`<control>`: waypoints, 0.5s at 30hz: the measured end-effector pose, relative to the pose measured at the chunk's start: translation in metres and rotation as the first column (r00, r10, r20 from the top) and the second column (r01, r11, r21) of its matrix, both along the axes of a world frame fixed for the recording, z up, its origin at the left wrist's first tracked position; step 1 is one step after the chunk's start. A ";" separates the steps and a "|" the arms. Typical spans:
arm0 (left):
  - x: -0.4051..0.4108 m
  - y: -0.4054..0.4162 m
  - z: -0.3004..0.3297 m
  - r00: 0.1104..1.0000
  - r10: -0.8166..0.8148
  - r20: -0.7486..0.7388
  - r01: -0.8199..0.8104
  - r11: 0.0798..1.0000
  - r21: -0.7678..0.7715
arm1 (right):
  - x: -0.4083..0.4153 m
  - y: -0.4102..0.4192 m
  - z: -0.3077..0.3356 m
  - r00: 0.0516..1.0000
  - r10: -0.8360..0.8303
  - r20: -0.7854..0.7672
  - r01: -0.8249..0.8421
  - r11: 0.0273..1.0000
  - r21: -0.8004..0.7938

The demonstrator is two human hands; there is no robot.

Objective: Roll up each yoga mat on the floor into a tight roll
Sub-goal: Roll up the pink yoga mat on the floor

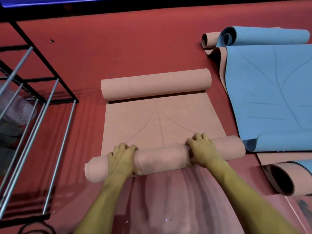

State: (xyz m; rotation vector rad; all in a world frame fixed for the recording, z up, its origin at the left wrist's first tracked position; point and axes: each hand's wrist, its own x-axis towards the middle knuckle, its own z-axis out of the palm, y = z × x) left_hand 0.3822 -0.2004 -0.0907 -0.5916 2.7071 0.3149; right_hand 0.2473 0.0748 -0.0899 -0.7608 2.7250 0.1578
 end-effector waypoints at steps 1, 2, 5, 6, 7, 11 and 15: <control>0.000 0.001 0.000 1.000 -0.001 -0.020 0.001 1.000 0.002 | -0.001 0.001 0.001 1.000 -0.004 0.025 0.004 1.000 -0.019; -0.001 0.001 0.001 1.000 0.001 -0.031 -0.001 1.000 0.006 | -0.001 0.002 0.002 0.999 0.000 0.044 0.001 0.999 -0.037; -0.005 -0.002 0.004 1.000 -0.007 -0.026 0.007 1.000 0.014 | 0.000 0.003 0.006 0.996 -0.033 0.088 0.043 0.992 -0.115; -0.007 -0.003 0.005 1.000 -0.007 -0.023 0.007 1.000 0.023 | -0.001 0.003 0.007 0.993 -0.052 0.107 0.067 0.987 -0.143; -0.009 -0.004 0.005 1.000 -0.006 -0.026 0.006 1.000 0.027 | -0.001 0.003 0.008 0.991 -0.058 0.122 0.077 0.985 -0.155; -0.010 -0.002 0.007 0.999 -0.021 -0.028 0.019 0.998 -0.061 | -0.001 0.000 0.011 0.990 -0.033 0.140 0.051 0.991 -0.126; -0.014 -0.001 0.011 0.999 -0.034 -0.038 0.030 0.995 -0.091 | 0.001 0.000 0.013 0.994 -0.065 0.084 0.073 0.993 -0.095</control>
